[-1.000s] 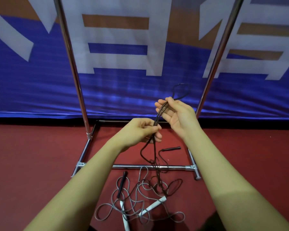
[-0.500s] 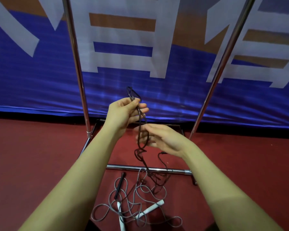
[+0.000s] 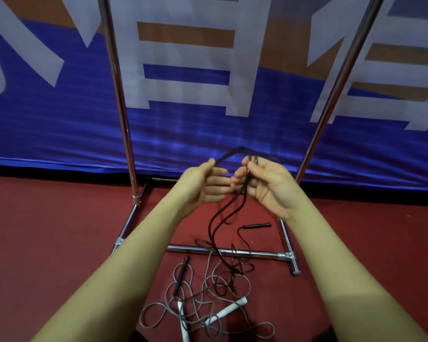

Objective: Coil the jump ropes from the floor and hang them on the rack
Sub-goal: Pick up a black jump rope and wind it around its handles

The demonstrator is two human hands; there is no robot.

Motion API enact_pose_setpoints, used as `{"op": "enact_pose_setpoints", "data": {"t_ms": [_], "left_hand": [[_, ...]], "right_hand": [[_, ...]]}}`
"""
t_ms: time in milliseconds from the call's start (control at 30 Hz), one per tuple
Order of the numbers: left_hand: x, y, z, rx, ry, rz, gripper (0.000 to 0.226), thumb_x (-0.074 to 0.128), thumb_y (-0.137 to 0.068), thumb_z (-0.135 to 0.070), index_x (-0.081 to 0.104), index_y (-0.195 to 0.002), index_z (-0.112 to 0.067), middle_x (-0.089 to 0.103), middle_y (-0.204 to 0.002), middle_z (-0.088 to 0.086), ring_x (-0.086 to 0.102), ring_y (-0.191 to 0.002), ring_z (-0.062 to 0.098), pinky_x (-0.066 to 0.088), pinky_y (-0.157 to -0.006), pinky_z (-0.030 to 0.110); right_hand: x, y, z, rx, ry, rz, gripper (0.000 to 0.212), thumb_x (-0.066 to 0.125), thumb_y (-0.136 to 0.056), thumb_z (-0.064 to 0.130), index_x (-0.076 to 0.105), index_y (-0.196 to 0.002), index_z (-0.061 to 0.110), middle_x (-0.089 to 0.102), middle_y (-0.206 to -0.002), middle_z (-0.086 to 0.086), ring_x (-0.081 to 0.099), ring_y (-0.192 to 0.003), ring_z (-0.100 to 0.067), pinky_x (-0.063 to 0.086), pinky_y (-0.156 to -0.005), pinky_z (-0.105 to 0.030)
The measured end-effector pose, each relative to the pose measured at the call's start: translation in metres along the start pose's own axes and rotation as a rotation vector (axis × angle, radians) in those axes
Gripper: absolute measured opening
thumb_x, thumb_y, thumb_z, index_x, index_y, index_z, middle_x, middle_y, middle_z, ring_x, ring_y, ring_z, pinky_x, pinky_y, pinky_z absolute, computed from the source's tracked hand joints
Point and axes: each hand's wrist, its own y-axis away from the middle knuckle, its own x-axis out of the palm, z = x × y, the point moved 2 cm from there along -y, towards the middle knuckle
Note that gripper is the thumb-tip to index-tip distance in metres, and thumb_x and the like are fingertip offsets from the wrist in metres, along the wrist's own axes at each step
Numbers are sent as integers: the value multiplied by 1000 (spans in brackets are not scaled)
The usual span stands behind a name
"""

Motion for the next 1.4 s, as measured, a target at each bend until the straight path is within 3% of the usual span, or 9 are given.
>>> {"op": "enact_pose_setpoints", "data": {"t_ms": [200, 367, 500, 700, 833, 967, 1100, 1233, 1400], "left_hand": [[17, 8, 16, 75, -298, 281, 28, 36, -100, -11, 63, -102, -6, 71, -88, -1, 66, -84, 6, 47, -91, 20], [19, 12, 16, 190, -501, 327, 16, 52, -95, -5, 60, -103, -16, 61, -96, 1, 62, -81, 6, 45, -82, 18], [21, 15, 13, 197, -598, 322, 13, 55, -93, 0, 59, -93, -12, 57, -79, 3, 58, -65, 6, 50, -69, 18], [14, 14, 2, 303, -407, 167, 15, 51, -94, 3, 60, -92, -8, 65, -68, 6, 63, -55, 10, 54, -58, 21], [2, 11, -6, 351, -85, 8, 14, 50, -95, 0, 60, -92, -8, 67, -66, 5, 67, -57, 13, 57, -58, 23], [-2, 7, -11, 377, 115, -56, 13, 46, -97, -2, 56, -91, -9, 64, -70, 7, 67, -60, 14, 58, -64, 25], [-6, 6, -15, 424, 118, -86, 11, 45, -98, -2, 51, -91, -8, 66, -69, 5, 68, -61, 14, 57, -61, 24], [-15, 6, -18, 454, 68, -113, 8, 48, -96, -1, 51, -93, -8, 70, -77, 8, 70, -65, 17, 56, -59, 24], [-28, 4, -21, 424, 83, -168, 7, 51, -95, -1, 52, -92, -8, 70, -78, 9, 71, -64, 17, 57, -59, 26]], "right_hand": [[-14, 0, 11, -159, -227, -252, 17, 39, -98, 4, 54, -90, 6, 70, -70, -7, 71, -70, -20, 59, -65, -30], [-19, -1, 11, -170, -280, -311, 16, 40, -99, 4, 54, -92, 5, 72, -74, -8, 72, -75, -22, 58, -65, -31], [-21, 1, 10, -154, -279, -340, 15, 41, -99, 5, 56, -95, 4, 72, -77, -9, 72, -77, -23, 58, -66, -30], [-23, -1, 3, -107, -223, -370, 19, 46, -99, 19, 58, -94, 6, 73, -81, -7, 71, -81, -20, 59, -70, -29], [-16, -5, -15, 52, -85, -297, 31, 39, -101, 30, 60, -96, 7, 74, -83, -6, 71, -82, -17, 55, -80, -32], [0, -3, -38, 201, 273, -107, 24, 40, -99, 14, 64, -93, 11, 73, -81, -1, 67, -82, -14, 45, -89, -32], [16, 2, -44, 245, 350, 108, 20, 45, -97, 14, 64, -103, 10, 69, -92, -6, 62, -83, -13, 46, -86, -25], [21, 5, -41, 232, 370, 173, 13, 51, -92, 3, 63, -91, 8, 69, -72, -1, 65, -67, -10, 51, -73, -20], [23, 7, -35, 218, 394, 209, 14, 51, -90, -2, 62, -85, 5, 70, -67, -5, 67, -61, -14, 55, -65, -21]]}}
